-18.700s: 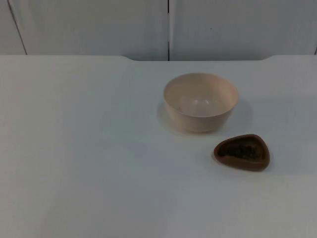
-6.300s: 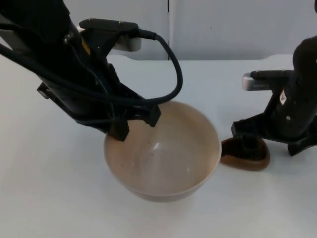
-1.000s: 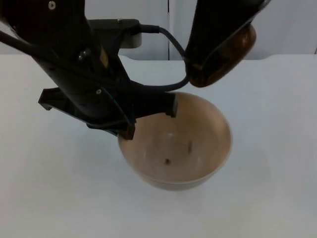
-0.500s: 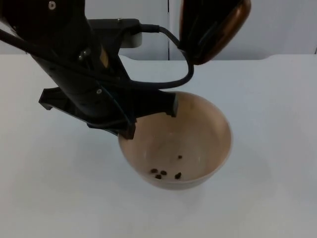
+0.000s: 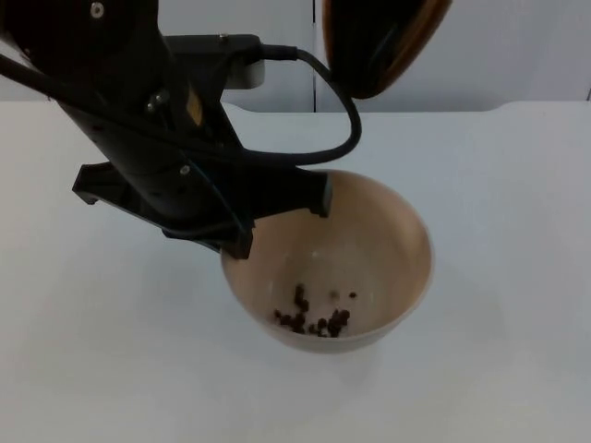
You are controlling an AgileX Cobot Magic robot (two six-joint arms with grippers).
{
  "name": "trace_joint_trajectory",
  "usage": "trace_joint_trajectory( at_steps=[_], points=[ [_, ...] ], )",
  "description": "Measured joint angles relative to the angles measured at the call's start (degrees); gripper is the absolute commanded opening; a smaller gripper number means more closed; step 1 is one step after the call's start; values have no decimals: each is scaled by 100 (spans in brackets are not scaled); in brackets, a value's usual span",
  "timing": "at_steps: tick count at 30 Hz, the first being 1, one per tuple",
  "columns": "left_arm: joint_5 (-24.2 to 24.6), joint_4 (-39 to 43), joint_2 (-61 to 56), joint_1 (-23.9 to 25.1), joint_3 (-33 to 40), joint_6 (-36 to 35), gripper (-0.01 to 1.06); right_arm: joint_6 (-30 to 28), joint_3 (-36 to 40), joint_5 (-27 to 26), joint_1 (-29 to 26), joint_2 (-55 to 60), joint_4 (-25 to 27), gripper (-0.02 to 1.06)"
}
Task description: Pick up the bowl with the left hand and pour the coffee beans from the cup into the bowl with the right hand.
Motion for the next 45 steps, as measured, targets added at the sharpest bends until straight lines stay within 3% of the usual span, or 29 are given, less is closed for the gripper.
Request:
trace_joint_trajectory(
  at_steps=[11, 32, 45],
  points=[
    [-23, 0, 0, 0, 0, -10, 0, -218, 0, 47, 189, 0, -410, 0],
    [-33, 0, 0, -11, 44, -10, 0, -555, -13, 56, 198, 0, -468, 0],
    [-33, 0, 0, -11, 44, -10, 0, -695, -13, 56, 212, 0, -795, 0]
  ],
)
